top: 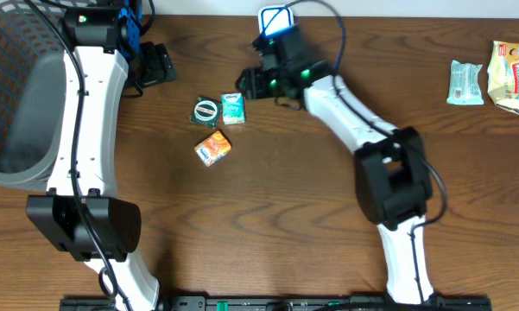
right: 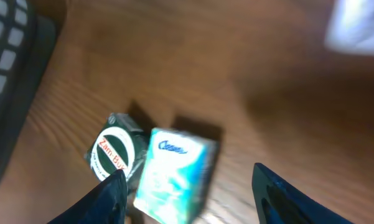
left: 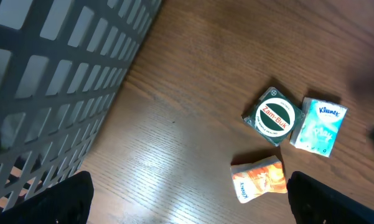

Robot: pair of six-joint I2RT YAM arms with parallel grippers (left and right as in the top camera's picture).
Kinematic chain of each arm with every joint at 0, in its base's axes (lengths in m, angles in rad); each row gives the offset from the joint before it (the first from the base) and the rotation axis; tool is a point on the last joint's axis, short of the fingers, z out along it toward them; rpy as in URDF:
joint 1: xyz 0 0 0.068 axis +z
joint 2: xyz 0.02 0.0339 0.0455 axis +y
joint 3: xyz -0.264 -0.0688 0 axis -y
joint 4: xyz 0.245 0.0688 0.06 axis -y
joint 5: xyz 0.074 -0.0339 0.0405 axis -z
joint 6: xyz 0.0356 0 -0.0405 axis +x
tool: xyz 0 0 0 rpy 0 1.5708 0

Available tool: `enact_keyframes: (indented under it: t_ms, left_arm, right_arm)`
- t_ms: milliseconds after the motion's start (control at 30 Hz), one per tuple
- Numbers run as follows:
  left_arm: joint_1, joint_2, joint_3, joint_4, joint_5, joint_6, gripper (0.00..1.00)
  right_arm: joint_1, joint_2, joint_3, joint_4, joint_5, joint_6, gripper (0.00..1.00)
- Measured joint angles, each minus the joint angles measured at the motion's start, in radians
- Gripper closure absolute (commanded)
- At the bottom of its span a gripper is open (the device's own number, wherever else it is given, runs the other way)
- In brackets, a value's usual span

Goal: Scan the item barcode

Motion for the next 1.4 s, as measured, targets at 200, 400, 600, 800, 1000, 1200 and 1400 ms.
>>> enact_keyframes:
  t_ms: [200,400,600,800,1000,1200,1400]
  left_arm:
    - [0.0,0.0,0.0,0.0,0.0,0.0,0.03]
    - [0.0,0.0,0.0,0.0,0.0,0.0,0.02]
    - [0.0,0.0,0.0,0.0,0.0,0.0,0.02]
    - [0.0,0.0,0.0,0.0,0.0,0.0,0.02]
    - [0.0,0.0,0.0,0.0,0.0,0.0,0.02]
    - [0.0,0.0,0.0,0.0,0.0,0.0,0.03]
    - [0.0,0.0,0.0,0.0,0.0,0.0,0.02]
  right_arm:
    - [0.051,0.084,0.0,0.088,-0.004,0.078,0.46]
    - [0.072,0.126,0.001,0.103,0.011,0.13,0.63]
    - [0.073,0.126,0.003,0.059,0.026,0.15,0.99]
    - [0.057,0.121,0.021,-0.011,0.008,0.159,0.99]
    - [-0.019,0.117,0.015,-0.06,-0.176,0.148,0.99]
    - [-0.174,0.107,0.011,-0.094,-0.501,0.128,0.99]
    - [-0.315,0.082,0.011,-0.324,-0.686,-0.01,0.99]
